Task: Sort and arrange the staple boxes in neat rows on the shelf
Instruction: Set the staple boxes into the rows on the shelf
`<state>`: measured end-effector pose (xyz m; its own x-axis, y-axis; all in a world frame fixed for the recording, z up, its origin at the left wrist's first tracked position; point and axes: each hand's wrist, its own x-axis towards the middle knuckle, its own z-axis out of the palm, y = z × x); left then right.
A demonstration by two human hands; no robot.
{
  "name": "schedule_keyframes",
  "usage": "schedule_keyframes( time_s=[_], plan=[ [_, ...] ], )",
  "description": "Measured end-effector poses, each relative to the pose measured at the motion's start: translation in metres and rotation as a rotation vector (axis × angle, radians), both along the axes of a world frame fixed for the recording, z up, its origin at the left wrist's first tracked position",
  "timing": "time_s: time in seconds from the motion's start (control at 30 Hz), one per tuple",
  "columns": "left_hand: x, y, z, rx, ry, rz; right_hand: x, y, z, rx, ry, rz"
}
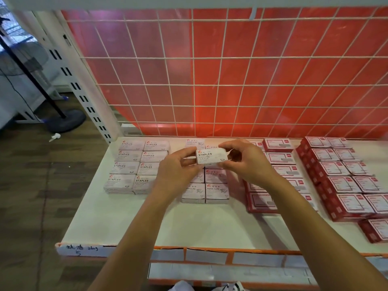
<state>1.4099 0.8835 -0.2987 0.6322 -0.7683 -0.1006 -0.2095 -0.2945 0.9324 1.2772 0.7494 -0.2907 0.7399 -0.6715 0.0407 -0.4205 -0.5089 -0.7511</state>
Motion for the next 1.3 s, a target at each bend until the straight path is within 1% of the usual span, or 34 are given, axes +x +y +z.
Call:
schedule_keyframes(
  time_s=[0.1, 0.13, 0.17, 0.23, 0.37, 0.63, 0.77, 1.0, 1.1, 1.3],
  plan=[
    [-0.001, 0.0, -0.005, 0.122, -0.411, -0.013, 0.001, -0.008, 0.002, -0.026, 0.045, -0.063],
    [-0.002, 0.001, -0.007, 0.161, -0.517, -0.025, 0.002, -0.011, 0.003, -0.037, 0.06, -0.088],
    [-0.003, 0.002, -0.008, 0.192, -0.592, -0.036, 0.003, -0.013, 0.005, -0.052, 0.072, -0.104],
    [-0.004, 0.003, -0.011, 0.232, -0.664, -0.06, 0.005, -0.017, 0.007, -0.066, 0.092, -0.125],
    [-0.001, 0.004, -0.015, 0.255, -0.698, -0.062, 0.012, -0.02, 0.01, -0.067, 0.104, -0.153],
    [0.02, 0.019, -0.011, 0.265, -0.707, 0.021, 0.048, -0.002, 0.015, -0.064, 0.07, -0.051],
    [0.04, 0.033, -0.01, 0.282, -0.689, 0.105, 0.067, 0.013, 0.01, -0.076, 0.04, 0.022],
    [0.072, 0.063, -0.011, 0.337, -0.712, 0.152, 0.099, 0.036, -0.001, -0.112, 0.062, 0.035],
    [0.08, 0.075, -0.014, 0.326, -0.711, 0.148, 0.112, 0.041, -0.003, -0.14, 0.061, 0.026],
    [0.088, 0.083, -0.023, 0.319, -0.709, 0.068, 0.146, 0.036, -0.009, -0.22, 0.136, 0.006]
  ],
)
